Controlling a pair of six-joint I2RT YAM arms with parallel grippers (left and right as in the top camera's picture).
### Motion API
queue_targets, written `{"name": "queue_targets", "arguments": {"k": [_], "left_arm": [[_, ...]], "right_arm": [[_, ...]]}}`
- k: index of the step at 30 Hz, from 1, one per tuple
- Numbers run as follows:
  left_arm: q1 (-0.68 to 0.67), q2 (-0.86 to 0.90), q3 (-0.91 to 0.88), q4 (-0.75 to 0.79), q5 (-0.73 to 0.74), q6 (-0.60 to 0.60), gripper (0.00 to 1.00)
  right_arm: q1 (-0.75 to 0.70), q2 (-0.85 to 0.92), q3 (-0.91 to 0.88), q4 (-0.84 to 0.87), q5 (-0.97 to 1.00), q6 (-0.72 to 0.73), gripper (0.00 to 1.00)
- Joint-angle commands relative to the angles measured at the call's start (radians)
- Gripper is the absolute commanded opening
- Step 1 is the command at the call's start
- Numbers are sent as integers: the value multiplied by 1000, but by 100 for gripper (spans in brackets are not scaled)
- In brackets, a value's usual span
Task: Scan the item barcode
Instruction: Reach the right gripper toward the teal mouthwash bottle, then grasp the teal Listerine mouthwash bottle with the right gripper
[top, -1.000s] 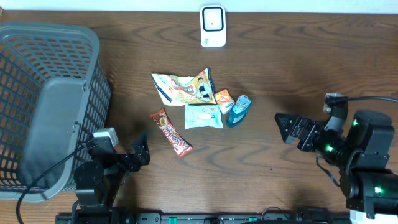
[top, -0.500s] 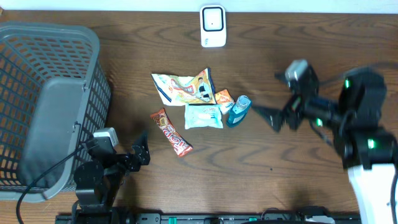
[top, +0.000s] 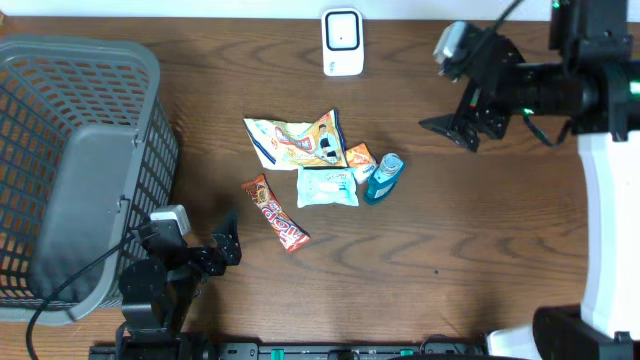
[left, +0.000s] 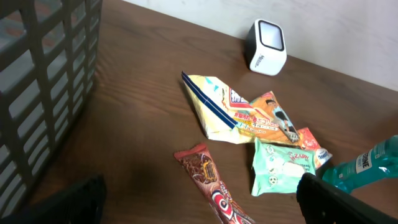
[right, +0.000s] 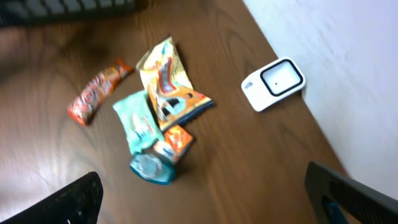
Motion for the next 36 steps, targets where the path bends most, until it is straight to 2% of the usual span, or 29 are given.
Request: {"name": "queue_targets", "arguments": {"k": [1, 4, 9, 15, 23, 36], "left_arm": [[-1, -2, -4, 1, -6, 13, 98], [-1, -2, -4, 1, -6, 13, 98], [-1, -2, -4, 1, -6, 13, 98], [-1, -2, -4, 1, -6, 13, 98], [-1, -2, -4, 1, -6, 13, 98], [-1, -2, -4, 1, -6, 13, 98]], "right_arm": [[21, 76, 24, -37, 52, -172, 99], [31, 142, 24, -92, 57, -250, 99], [76, 240, 24, -135, 92, -267, 99], [151, 319, 13, -227, 121, -369, 98], [193, 336, -8, -268, 198, -407, 99], [190, 336, -209, -104, 249, -412, 99]]}}
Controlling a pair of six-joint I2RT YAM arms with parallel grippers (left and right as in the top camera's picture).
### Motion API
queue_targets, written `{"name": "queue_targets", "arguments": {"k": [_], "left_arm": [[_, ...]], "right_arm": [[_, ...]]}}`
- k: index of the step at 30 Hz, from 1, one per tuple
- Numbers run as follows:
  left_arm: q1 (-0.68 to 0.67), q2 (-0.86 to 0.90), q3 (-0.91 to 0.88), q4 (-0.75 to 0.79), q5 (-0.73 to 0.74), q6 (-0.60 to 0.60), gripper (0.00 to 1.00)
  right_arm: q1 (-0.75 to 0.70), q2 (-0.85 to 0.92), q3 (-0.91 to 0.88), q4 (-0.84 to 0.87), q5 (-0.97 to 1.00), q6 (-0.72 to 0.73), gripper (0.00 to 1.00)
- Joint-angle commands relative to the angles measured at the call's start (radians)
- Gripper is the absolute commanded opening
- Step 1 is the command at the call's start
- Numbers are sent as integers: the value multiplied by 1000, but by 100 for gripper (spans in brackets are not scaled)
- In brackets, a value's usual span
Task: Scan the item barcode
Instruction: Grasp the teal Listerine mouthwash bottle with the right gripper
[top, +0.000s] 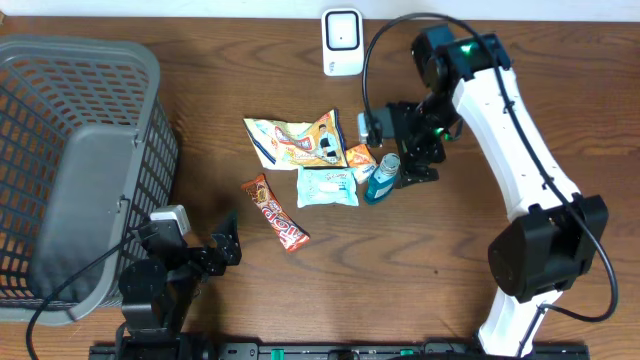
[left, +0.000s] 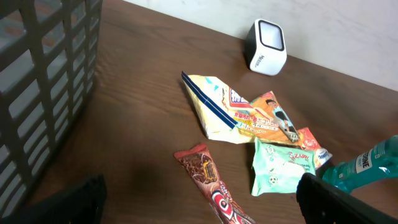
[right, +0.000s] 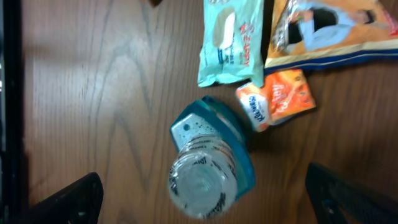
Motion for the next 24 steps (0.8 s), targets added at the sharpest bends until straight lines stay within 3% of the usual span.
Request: {"name": "queue_targets", "arguments": {"k": [1, 24], "left_arm": [[-1, -2, -4, 1, -6, 13, 98], [-1, -2, -4, 1, -6, 13, 98]], "right_arm": [[-2, 2, -29, 31, 29, -14, 99], [5, 2, -147, 166, 30, 11, 99]]}}
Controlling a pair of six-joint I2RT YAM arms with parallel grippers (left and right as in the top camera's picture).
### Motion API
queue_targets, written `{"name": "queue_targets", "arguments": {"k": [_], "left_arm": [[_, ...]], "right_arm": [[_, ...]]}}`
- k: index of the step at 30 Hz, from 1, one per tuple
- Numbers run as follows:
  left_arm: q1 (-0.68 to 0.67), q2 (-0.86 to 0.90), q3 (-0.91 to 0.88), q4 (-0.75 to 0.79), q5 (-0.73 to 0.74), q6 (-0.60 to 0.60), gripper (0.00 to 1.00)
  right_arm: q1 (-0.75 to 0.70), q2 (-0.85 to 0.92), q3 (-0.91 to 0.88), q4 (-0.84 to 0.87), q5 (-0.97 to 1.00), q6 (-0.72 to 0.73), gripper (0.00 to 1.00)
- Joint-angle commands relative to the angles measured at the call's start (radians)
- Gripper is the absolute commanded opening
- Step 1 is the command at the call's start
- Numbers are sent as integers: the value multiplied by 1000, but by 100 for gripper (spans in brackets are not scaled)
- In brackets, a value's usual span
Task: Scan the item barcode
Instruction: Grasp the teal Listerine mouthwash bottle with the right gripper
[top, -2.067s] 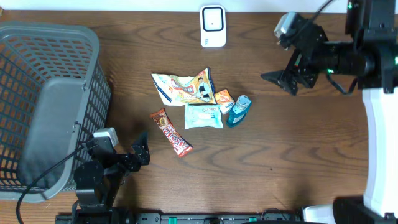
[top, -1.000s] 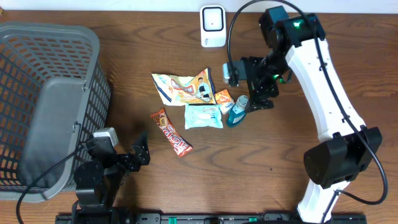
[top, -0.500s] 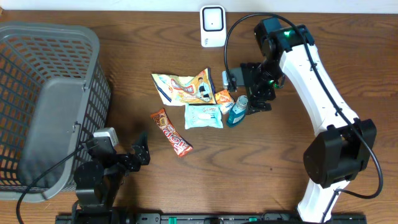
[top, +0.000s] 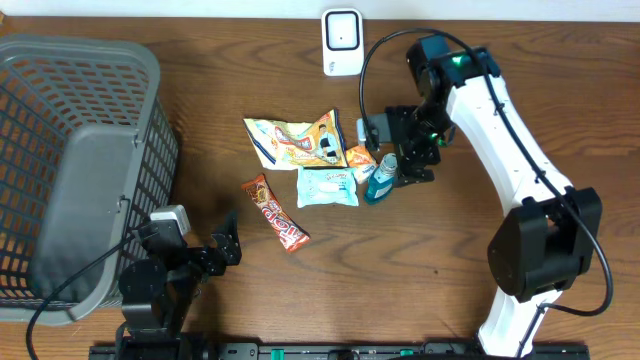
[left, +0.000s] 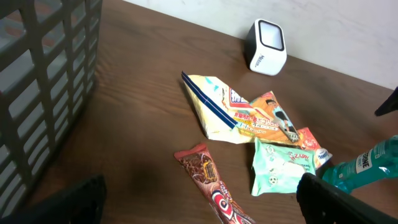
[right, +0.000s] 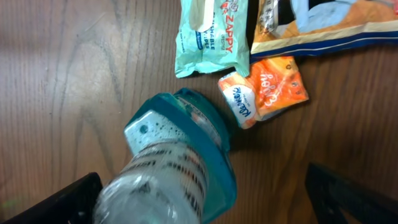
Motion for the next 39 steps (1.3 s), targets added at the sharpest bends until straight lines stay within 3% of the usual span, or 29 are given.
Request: {"name": "queue_targets", "arguments": {"k": [1, 12, 18, 27, 31, 32, 33, 36, 39], "left_arm": [[-1, -2, -4, 1, -6, 13, 97], [-1, -2, -4, 1, -6, 13, 98], [-1, -2, -4, 1, -6, 13, 98], [-1, -2, -4, 1, -6, 13, 98], [-1, -2, -4, 1, -6, 13, 98], [-1, -2, -4, 1, -6, 13, 98], [-1, -2, -4, 1, -6, 13, 98], [-1, -2, -4, 1, -6, 13, 98], [-1, -2, -4, 1, -6, 13, 98]], "right_arm": [[9, 1, -43, 21, -8, 3, 99], [25, 1, -85, 105, -8, 16, 94], [30, 1, -100, 119, -34, 15, 97], [40, 1, -154, 164, -34, 15, 90], [43, 1, -167, 180, -34, 16, 79], [45, 1, -167, 182, -34, 20, 73], [45, 1, -167, 188, -34, 34, 61], [45, 1, -167, 208, -30, 88, 46], [47, 1, -167, 221, -34, 140, 39]]}}
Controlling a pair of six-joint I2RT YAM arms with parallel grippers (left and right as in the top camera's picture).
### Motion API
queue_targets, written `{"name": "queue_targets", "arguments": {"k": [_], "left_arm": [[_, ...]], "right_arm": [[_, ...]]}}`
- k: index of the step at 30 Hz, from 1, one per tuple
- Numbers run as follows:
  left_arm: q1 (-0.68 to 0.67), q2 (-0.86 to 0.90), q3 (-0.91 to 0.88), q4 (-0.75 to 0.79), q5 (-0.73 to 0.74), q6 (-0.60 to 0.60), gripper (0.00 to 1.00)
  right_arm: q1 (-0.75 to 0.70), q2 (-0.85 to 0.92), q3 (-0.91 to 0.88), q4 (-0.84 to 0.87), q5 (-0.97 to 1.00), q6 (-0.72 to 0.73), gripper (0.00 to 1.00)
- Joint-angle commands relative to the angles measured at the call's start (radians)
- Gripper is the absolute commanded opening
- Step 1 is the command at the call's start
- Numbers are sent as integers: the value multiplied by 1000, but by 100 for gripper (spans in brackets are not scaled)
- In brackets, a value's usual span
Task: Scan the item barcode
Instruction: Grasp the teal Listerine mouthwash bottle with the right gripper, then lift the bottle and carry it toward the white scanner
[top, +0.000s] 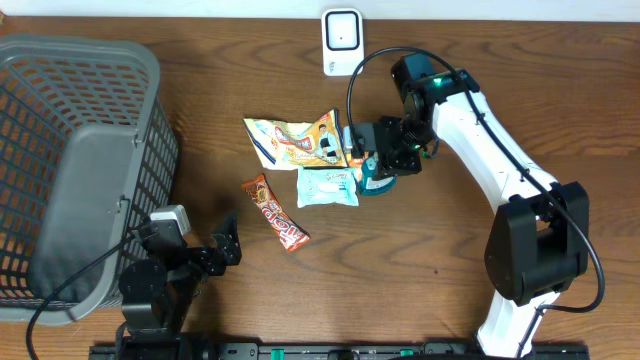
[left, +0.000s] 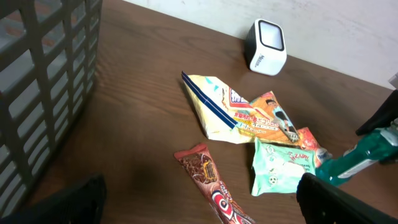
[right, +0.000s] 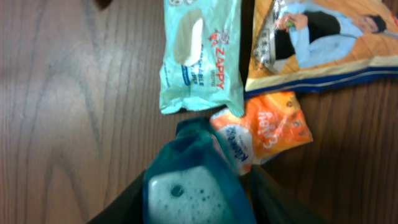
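Note:
A teal bottle (top: 372, 183) lies among the snack packs in the middle of the table, also seen low in the right wrist view (right: 193, 186) and at the right of the left wrist view (left: 357, 158). My right gripper (top: 386, 152) is down on it, its dark fingers (right: 283, 199) pressed against both sides of the bottle. The white barcode scanner (top: 342, 40) stands at the far edge of the table. My left gripper (top: 226, 246) rests open at the near left, nothing between its fingers.
Touching the bottle are a mint-green pack (top: 327, 187) and a small orange pack (top: 358, 155). A yellow-orange snack bag (top: 295, 140) lies behind them, and a red bar (top: 275, 213) to the near left. A grey mesh basket (top: 70, 150) fills the left side.
My right gripper has come down from just beside the bottle onto it and now has its fingers against the bottle's sides. The bottle sits slightly further left. The left arm is unchanged.
My right gripper was high at the far right, away from the items. Then it hung over the bottle with its jaws wide, then closer above it. Now it is shut on the bottle on the table. The left arm has stayed still throughout.

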Motion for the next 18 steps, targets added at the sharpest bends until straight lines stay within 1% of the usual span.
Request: {"name": "queue_targets", "arguments": {"k": [1, 2, 5, 8, 11, 15, 16, 18], "left_arm": [[-1, -2, -4, 1, -6, 13, 98], [-1, -2, -4, 1, -6, 13, 98], [-1, -2, -4, 1, -6, 13, 98], [-1, -2, -4, 1, -6, 13, 98], [-1, -2, -4, 1, -6, 13, 98], [-1, -2, -4, 1, -6, 13, 98], [-1, -2, -4, 1, -6, 13, 98], [-1, -2, -4, 1, -6, 13, 98]], "right_arm": [[8, 7, -24, 21, 23, 97, 37], [10, 5, -24, 52, 24, 156, 29], [10, 2, -20, 115, 24, 293, 22], [10, -8, -14, 154, 6, 411, 21], [15, -20, 11, 158, -34, 506, 23], [21, -52, 72, 152, -32, 684, 19], [21, -65, 100, 150, -32, 766, 19], [17, -84, 134, 150, -32, 882, 18]]}}
